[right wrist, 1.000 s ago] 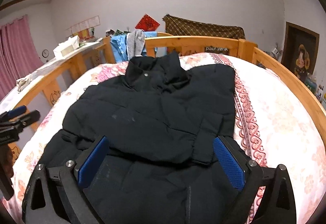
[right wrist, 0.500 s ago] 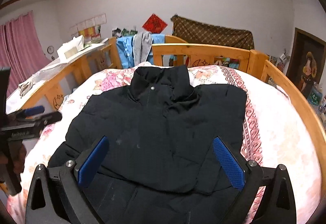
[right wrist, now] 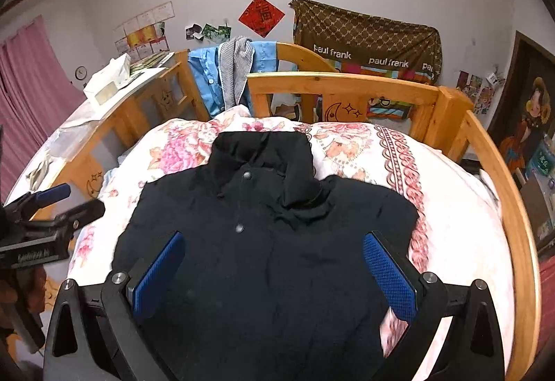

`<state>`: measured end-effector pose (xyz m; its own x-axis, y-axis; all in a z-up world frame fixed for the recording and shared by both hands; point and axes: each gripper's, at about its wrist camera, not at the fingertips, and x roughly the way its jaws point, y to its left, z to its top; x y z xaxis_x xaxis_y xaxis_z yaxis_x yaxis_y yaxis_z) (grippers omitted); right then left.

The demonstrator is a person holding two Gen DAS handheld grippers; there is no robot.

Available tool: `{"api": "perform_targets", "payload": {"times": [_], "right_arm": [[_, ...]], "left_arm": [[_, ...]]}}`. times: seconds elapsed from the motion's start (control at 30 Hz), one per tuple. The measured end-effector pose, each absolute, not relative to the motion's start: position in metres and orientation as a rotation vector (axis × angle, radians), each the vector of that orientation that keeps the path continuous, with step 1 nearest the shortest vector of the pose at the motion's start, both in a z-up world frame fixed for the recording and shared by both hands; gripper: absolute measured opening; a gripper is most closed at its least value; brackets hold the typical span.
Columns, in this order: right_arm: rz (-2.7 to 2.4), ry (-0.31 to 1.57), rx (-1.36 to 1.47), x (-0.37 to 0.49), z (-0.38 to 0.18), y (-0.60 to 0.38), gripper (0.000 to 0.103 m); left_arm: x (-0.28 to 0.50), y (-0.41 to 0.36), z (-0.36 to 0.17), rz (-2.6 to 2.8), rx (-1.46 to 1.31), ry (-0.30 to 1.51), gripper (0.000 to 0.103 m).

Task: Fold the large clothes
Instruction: 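Grasp the jacket hem with both grippers and lift it toward the collar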

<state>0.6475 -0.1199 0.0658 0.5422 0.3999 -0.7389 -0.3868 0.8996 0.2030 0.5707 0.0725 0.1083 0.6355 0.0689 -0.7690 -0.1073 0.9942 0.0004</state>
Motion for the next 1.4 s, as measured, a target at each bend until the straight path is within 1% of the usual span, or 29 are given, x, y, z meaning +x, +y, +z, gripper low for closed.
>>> {"api": "perform_targets", "payload": {"times": [0.1,0.27,0.43,0.57,0.77,0.83,0.87,0.9,0.93,0.97,1.0,1.03,1.07,1.1,1.13,1.2,1.23,1.27,1.3,1.4], "right_arm": [[0.462,0.858,0.011,0.682,0.036,-0.113,0.103],[0.459,0.883,0.043,0.732,-0.011,-0.11,0.103],[0.482,0.92,0.072,0.77,-0.038,-0.106,0.103],[0.505,0.926,0.086,0.795,-0.044,-0.098,0.101],[0.515,0.928,0.148,0.826,-0.043,-0.09,0.094],[0.519,0.947,0.163,0.837,-0.045,-0.086,0.087],[0.522,0.967,0.166,0.841,-0.048,-0.083,0.085],[0.523,0.991,0.169,0.845,-0.052,-0.081,0.081],[0.519,1.009,0.164,0.846,-0.055,-0.079,0.071],[0.517,1.018,0.157,0.846,-0.058,-0.077,0.065],[0.515,1.022,0.149,0.846,-0.059,-0.077,0.056],[0.511,1.023,0.145,0.845,-0.061,-0.077,0.049],[0.512,1.018,0.15,0.845,-0.061,-0.079,0.045],[0.511,1.011,0.157,0.844,-0.06,-0.081,0.036],[0.511,1.002,0.158,0.843,-0.059,-0.081,0.027],[0.519,0.985,0.147,0.84,-0.054,-0.081,0.02],[0.525,0.977,0.14,0.837,-0.052,-0.081,0.016],[0.531,0.97,0.136,0.835,-0.05,-0.083,0.015],[0.537,0.96,0.128,0.831,-0.048,-0.083,0.014],[0.539,0.932,0.117,0.819,-0.04,-0.086,0.013]], "left_arm": [[0.602,0.073,0.084,0.099,-0.044,0.889,0.102],[0.66,0.074,0.037,0.118,-0.018,0.937,0.102],[0.708,0.083,0.001,0.143,-0.06,0.985,0.102],[0.736,0.092,-0.01,0.157,-0.072,0.995,0.102],[0.765,0.102,-0.009,0.135,-0.101,0.97,0.102],[0.775,0.101,-0.009,0.137,-0.092,0.971,0.102],[0.781,0.101,-0.011,0.141,-0.087,0.978,0.102],[0.787,0.1,-0.014,0.142,-0.086,0.991,0.101],[0.792,0.1,-0.017,0.141,-0.087,1.005,0.101],[0.796,0.1,-0.02,0.139,-0.089,1.018,0.101],[0.798,0.1,-0.022,0.132,-0.091,1.024,0.099],[0.799,0.1,-0.022,0.126,-0.095,1.025,0.097],[0.799,0.1,-0.023,0.12,-0.102,1.025,0.089],[0.799,0.1,-0.024,0.11,-0.108,1.028,0.076],[0.798,0.099,-0.024,0.105,-0.11,1.035,0.066],[0.799,0.099,-0.027,0.093,-0.103,1.073,0.021],[0.798,0.098,-0.028,0.083,-0.106,1.083,0.015],[0.795,0.098,-0.025,0.081,-0.1,1.076,0.013],[0.793,0.096,-0.024,0.076,-0.09,1.066,0.01],[0.782,0.089,-0.014,0.081,-0.034,1.037,0.007]]}}
